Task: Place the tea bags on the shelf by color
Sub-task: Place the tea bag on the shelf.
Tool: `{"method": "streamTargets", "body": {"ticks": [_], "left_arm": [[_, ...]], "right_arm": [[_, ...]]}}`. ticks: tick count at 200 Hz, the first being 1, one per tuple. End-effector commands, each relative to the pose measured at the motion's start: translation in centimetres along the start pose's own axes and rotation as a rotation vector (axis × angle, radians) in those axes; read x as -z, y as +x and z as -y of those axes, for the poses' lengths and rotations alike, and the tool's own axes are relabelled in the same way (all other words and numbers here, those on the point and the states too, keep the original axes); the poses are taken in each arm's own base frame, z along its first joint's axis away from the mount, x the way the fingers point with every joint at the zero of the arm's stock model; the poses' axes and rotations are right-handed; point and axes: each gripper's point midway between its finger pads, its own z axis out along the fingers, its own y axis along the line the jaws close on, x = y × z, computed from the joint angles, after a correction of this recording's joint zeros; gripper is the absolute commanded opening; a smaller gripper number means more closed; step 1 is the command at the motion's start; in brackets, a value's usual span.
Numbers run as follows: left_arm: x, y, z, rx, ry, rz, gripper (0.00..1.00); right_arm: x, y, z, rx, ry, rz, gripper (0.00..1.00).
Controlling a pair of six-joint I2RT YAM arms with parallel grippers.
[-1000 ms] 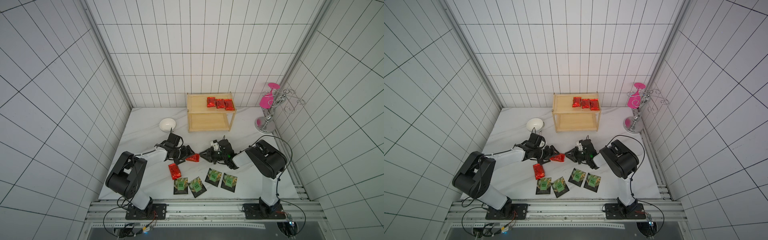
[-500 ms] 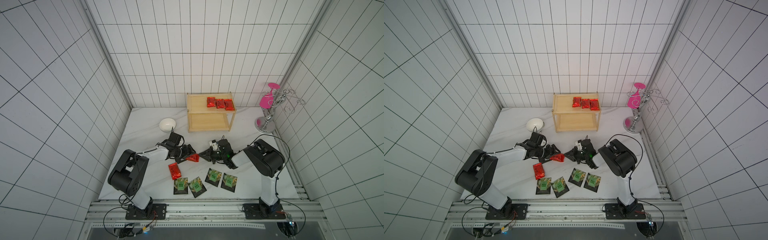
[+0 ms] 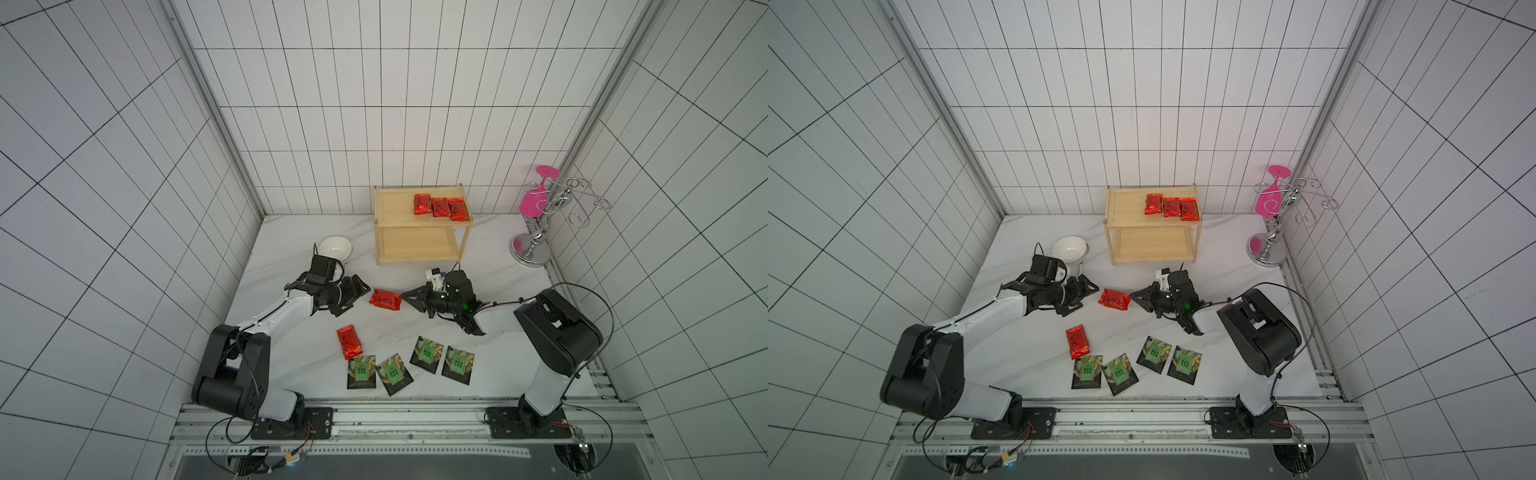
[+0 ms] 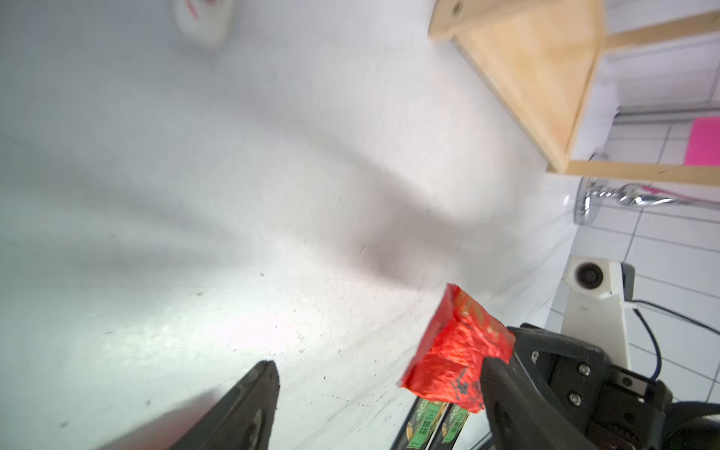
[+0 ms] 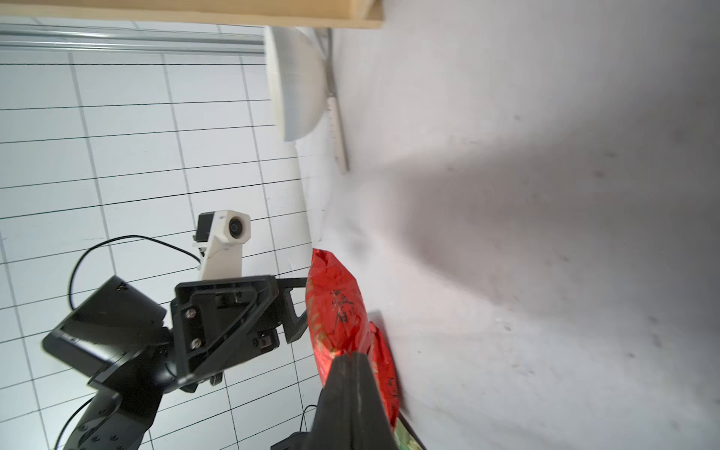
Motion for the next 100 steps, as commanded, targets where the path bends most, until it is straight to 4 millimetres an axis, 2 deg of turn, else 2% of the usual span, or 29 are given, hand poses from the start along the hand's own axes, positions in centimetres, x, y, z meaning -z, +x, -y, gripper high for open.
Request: {"method": "streamTargets", "body": {"ticks": [1, 22, 55, 75, 100], "left_arm": [[3.6, -1.7, 0.2, -0.021, -0.008, 0.093, 0.85], [5.1, -2.0, 0.1, -0.02, 0.003, 0.134, 0.85], [5.4, -1.6, -0.2, -0.028, 0.003, 0.127, 0.85], [5.4, -1.6, -0.4, -0.031, -0.003, 0.118, 0.85], [5.7, -1.7, -0.6, -0.036, -0.006, 0.122, 0.85]], "right_arm": [[2.0, -2.1, -1.9, -0.031, 0.033, 0.134, 0.0], [4.5, -4.2, -5.7, -0.013, 0.035, 0.279, 0.0], [7.8, -9.1, -12.5, 0.038, 0.018, 0.523, 0.0], [8.0, -12.0, -15.6, 0.046, -0.006, 0.626, 0.0], [7.4, -15.7, -17.1, 0.022, 0.005, 0.772, 0.0]]}}
